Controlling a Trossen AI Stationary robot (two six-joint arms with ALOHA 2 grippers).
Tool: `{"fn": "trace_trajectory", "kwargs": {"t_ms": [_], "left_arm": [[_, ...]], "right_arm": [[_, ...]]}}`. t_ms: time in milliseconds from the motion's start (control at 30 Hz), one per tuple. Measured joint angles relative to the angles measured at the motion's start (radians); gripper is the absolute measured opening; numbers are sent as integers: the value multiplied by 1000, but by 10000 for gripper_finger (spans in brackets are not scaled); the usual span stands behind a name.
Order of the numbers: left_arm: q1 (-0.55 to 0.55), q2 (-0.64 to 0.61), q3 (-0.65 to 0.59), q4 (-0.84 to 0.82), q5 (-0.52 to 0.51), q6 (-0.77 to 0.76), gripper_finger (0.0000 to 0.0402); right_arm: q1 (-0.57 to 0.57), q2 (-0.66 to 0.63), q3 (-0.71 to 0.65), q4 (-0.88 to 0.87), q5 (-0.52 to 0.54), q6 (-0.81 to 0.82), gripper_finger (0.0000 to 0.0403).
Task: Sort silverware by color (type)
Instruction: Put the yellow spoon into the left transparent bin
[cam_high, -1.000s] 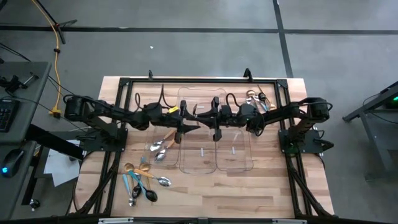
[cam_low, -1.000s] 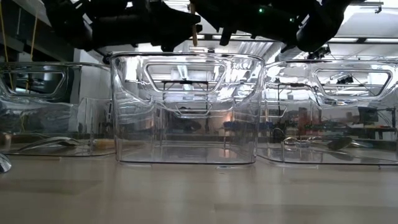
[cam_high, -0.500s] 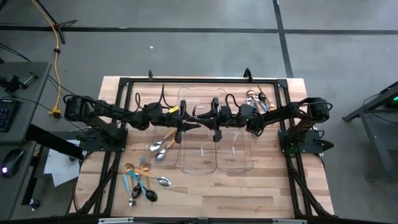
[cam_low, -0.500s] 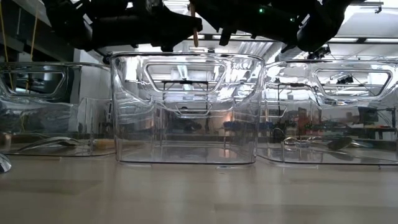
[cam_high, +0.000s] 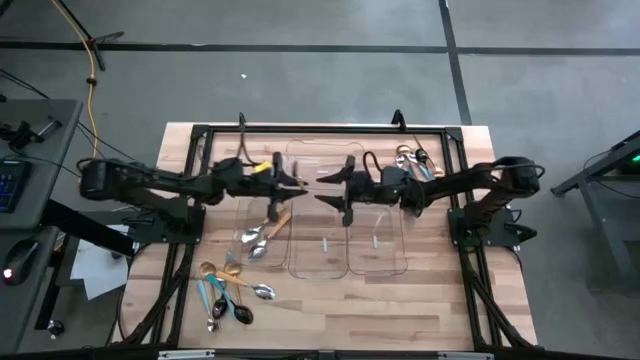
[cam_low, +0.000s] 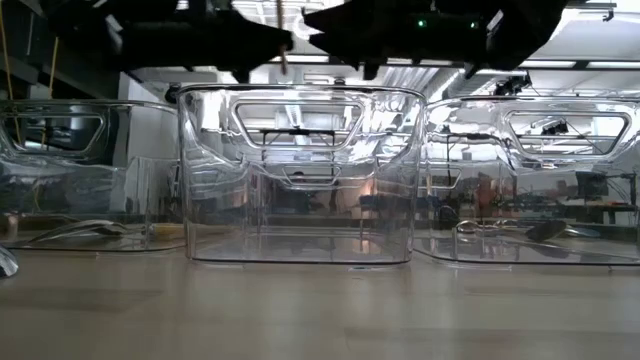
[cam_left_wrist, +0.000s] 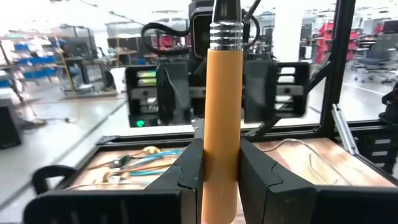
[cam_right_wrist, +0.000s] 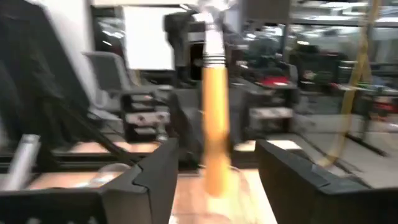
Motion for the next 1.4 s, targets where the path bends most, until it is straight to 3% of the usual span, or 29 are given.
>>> {"fn": "trace_trajectory", "kwargs": {"t_ms": [167,367,500,800,1000,1133,1300,1400], "left_arm": [[47,-183,-86,-107,1,-3,47],[69,-335,-92,-331,2,-52,47],[66,-367,-92,-373,3,-82,47],[65,-352,-92,-382,2,-91,47],[46,-371,-87,-430,-79,-248,47],[-6,-418,2,-730,-100,-352,47],[-151,-430,146,-1213,-289,-492,47],[-239,-412,184,-1351,-336,-631,47]], "right_arm": [[-1,-100,0,-185,62,-39,212],[0,-166,0,-320,103,-97,211],[-1,-174,0,-362,186,-133,211],[0,-174,0,-358,191,-150,210],[-9,-174,0,-374,191,-157,210],[-28,-181,0,-407,191,-140,210],[-49,-223,0,-462,193,-91,210],[-53,-256,0,-498,194,-63,210]]}}
